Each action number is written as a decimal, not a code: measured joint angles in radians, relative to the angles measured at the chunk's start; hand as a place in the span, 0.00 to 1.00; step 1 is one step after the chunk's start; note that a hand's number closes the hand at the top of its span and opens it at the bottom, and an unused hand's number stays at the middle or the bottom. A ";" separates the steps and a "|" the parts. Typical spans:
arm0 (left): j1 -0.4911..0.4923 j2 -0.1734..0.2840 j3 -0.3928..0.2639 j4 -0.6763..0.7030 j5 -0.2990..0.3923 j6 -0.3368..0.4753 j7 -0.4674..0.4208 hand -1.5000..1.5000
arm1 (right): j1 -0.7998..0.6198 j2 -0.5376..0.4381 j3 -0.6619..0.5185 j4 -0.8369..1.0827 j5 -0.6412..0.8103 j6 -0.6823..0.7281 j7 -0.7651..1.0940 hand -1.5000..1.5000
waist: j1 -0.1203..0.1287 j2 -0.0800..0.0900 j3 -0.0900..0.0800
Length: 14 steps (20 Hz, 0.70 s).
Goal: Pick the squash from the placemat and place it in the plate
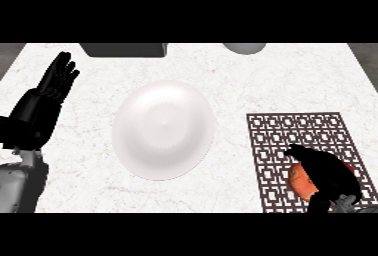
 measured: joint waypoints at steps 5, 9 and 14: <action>0.009 -0.005 0.002 0.001 -0.007 -0.011 -0.011 0.50 | -0.039 0.018 -0.013 0.039 0.086 -0.127 -0.083 1.00 | 0.001 -0.001 -0.003; -0.004 -0.008 0.007 0.010 -0.015 -0.014 -0.014 0.50 | -0.082 0.023 -0.055 0.094 0.131 -0.205 -0.138 1.00 | 0.001 0.001 -0.001; -0.003 -0.005 0.018 0.011 -0.012 -0.025 -0.010 0.50 | -0.146 -0.057 -0.194 0.257 0.117 -0.285 -0.281 1.00 | 0.005 0.004 0.003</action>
